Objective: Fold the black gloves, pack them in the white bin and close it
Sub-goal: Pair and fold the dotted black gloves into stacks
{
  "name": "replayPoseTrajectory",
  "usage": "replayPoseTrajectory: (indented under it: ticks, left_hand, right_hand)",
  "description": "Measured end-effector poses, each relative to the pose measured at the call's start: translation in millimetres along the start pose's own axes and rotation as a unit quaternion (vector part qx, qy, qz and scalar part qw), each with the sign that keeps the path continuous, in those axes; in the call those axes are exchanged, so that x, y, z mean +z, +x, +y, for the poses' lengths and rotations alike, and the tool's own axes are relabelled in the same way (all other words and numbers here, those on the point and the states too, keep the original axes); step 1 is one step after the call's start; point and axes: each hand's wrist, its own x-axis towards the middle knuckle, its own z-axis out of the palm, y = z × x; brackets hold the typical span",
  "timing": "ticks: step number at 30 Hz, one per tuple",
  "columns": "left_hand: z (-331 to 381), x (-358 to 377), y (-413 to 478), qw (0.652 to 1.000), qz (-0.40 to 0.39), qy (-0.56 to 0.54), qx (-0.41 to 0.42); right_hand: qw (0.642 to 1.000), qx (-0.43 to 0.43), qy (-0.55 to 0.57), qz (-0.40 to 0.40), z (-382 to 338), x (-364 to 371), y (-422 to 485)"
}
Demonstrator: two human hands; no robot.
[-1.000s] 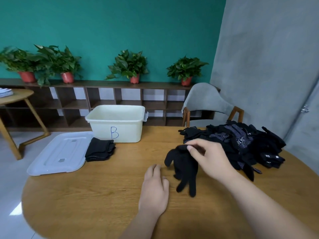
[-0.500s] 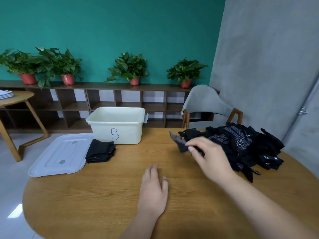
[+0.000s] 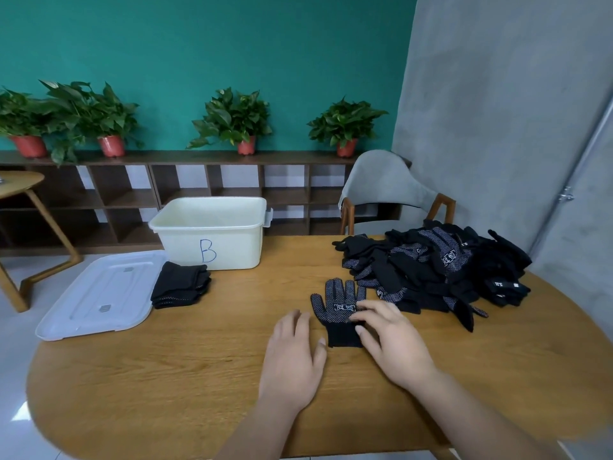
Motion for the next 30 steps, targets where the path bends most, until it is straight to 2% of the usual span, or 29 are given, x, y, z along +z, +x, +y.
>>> replayPoseTrajectory:
  ticks: [3, 5, 8, 10, 13, 16, 20, 22, 24, 26, 27, 30]
  left_hand:
    - [0, 1, 1, 1.000, -0.009, 0.007, 0.002]
    - [0, 2, 1, 1.000, -0.012, 0.010, 0.001]
    - [0, 3, 1, 1.000, -0.016, 0.014, 0.000]
    - [0, 3, 1, 1.000, -0.019, 0.023, 0.000]
    - [1, 3, 0, 0.999, -0.021, 0.031, 0.001]
    - [2, 2, 1, 0.999, -0.022, 0.033, 0.001]
    - [3, 2, 2, 0.999, -0.022, 0.033, -0.001]
    - [2, 2, 2, 0.999, -0.021, 0.035, -0.002]
    - [2, 2, 2, 0.999, -0.021, 0.034, -0.003]
    - [1, 2, 2, 0.999, -0.023, 0.030, -0.003]
    - [1, 2, 2, 0.999, -0.022, 0.029, -0.003]
    - [1, 2, 2, 0.999, -0.021, 0.024, -0.003]
  right_hand:
    - [0.997, 0.045, -0.035, 0.058, 16, -6, 11]
    - [0.992, 0.094, -0.071, 0.049, 28, -9, 21]
    - [0.974, 0.178, -0.119, -0.075, 42, -14, 38]
    - [0.957, 0.201, -0.136, -0.159, 47, -16, 47]
    - [0.946, 0.208, -0.148, -0.201, 51, -18, 53]
    - [0.962, 0.199, -0.133, -0.132, 54, -19, 55]
    - [0.989, 0.136, -0.018, 0.047, 47, -37, 64]
    - [0.982, 0.120, 0.065, 0.132, 37, -54, 69]
    - [0.958, 0.146, 0.157, 0.192, 26, -71, 72]
    - [0.936, 0.196, 0.211, 0.204, 25, -80, 71]
    - [0.935, 0.223, 0.205, 0.185, 32, -79, 68]
    - [0.949, 0.306, 0.055, 0.043, 60, -68, 50]
